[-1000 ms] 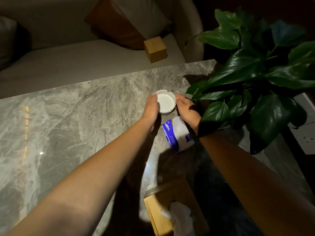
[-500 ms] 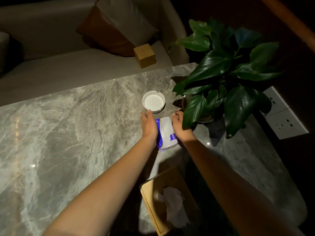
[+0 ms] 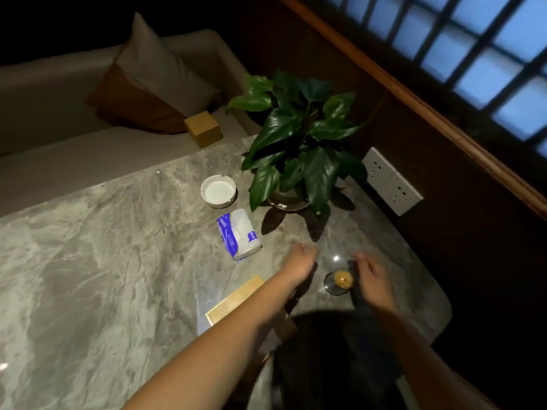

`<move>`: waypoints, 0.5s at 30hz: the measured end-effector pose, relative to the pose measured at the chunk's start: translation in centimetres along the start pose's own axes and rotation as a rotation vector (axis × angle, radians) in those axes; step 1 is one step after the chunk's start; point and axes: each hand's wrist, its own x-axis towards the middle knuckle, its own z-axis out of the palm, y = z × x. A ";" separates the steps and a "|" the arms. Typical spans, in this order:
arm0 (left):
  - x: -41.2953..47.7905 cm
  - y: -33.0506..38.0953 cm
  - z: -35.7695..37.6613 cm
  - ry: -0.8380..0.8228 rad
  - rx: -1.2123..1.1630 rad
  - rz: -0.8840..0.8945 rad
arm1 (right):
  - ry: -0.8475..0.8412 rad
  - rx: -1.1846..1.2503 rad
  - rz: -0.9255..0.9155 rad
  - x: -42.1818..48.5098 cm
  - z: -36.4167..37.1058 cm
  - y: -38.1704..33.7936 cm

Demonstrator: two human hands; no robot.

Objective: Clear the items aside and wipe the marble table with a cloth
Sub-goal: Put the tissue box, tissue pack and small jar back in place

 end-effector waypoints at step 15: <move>0.5 -3.1 8.3 -0.238 -0.028 0.029 | -0.053 0.104 0.220 0.6 -1.0 5.6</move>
